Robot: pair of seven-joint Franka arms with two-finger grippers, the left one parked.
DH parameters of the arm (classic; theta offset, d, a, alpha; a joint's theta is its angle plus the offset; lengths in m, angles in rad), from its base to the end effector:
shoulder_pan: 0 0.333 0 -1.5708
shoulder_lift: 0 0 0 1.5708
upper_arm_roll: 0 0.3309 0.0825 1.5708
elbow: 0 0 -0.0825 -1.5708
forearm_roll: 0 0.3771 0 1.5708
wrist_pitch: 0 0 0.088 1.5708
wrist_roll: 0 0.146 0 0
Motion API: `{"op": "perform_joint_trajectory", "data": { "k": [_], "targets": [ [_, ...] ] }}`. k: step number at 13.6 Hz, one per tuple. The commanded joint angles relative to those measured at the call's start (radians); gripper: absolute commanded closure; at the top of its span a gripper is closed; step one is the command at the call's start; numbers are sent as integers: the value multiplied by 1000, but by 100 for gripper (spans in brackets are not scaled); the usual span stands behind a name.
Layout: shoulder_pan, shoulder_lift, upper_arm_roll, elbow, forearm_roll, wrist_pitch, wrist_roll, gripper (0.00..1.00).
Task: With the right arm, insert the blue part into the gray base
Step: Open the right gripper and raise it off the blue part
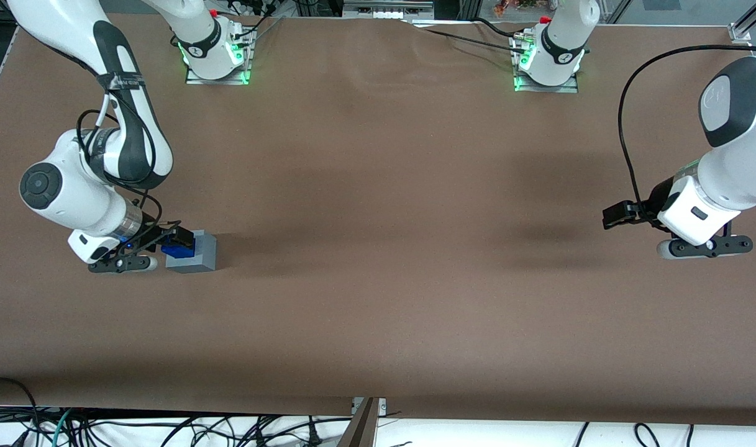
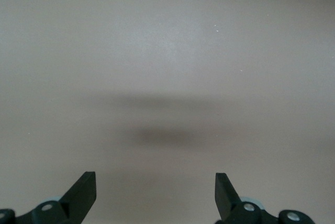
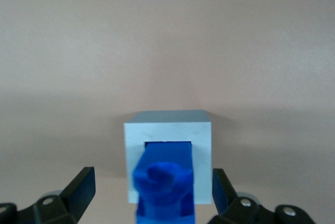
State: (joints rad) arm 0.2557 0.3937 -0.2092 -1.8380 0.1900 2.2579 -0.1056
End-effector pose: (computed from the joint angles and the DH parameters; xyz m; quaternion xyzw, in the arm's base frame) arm 0.6424 0.0483 0.3020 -0.9989 -0.0255 -0.0200 0.0342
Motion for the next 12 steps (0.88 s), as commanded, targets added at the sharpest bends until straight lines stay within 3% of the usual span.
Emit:
{"op": "perform_joint_trajectory", "data": {
  "k": [1,7,12],
  "targets": [
    [10,-97,2,61,-3,-175,61,1],
    [10,-343,-4,154,-95,-559,78,1],
    [1,-389,4,152,-116,-612,80,1]
  ]
}}
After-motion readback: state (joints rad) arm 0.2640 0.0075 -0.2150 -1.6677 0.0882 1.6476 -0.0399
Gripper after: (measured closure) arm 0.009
